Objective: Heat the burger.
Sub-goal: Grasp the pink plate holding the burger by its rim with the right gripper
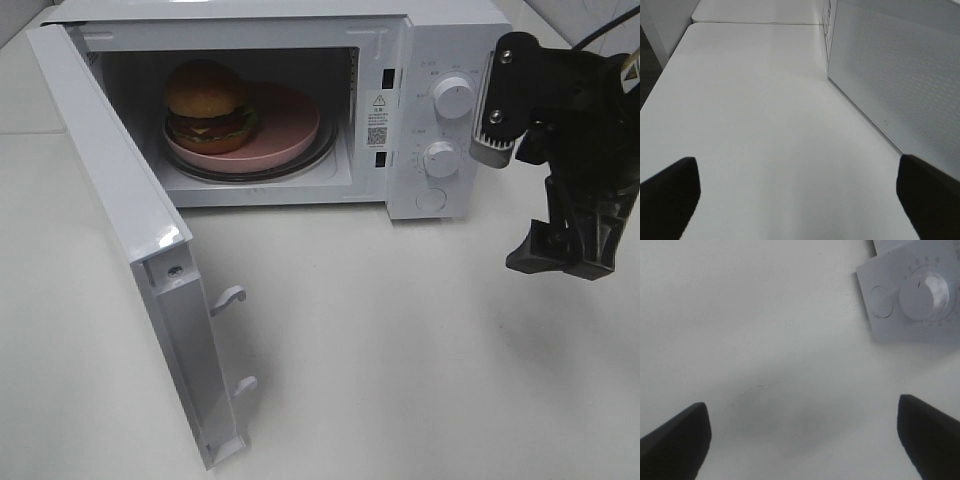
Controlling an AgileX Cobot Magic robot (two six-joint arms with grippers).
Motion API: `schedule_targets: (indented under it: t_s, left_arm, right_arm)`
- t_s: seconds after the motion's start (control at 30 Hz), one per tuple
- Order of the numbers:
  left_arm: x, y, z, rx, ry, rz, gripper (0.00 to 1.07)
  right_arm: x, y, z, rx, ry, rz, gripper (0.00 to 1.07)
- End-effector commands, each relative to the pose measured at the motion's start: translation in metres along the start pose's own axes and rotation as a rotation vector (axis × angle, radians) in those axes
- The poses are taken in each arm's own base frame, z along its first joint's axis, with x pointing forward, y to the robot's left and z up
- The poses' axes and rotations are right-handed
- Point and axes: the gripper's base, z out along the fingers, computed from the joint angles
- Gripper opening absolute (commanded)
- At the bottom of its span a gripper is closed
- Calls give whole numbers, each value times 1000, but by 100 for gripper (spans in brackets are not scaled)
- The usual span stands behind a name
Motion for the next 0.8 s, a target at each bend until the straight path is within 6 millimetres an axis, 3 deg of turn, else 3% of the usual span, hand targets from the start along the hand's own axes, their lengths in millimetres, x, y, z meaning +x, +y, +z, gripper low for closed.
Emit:
schedule_targets:
  t_s: [0.03,0.27,0.8]
  left_arm:
    - [0,0,1,0,6,-8,100]
    - [0,0,1,0,6,-8,100]
    - [0,0,1,0,6,-8,100]
  right_arm:
    - [-12,0,2,52,-3,-106,97]
    - [-32,4,15,58,14,-189,96]
    - [-109,-1,53,107,-74,-364,94]
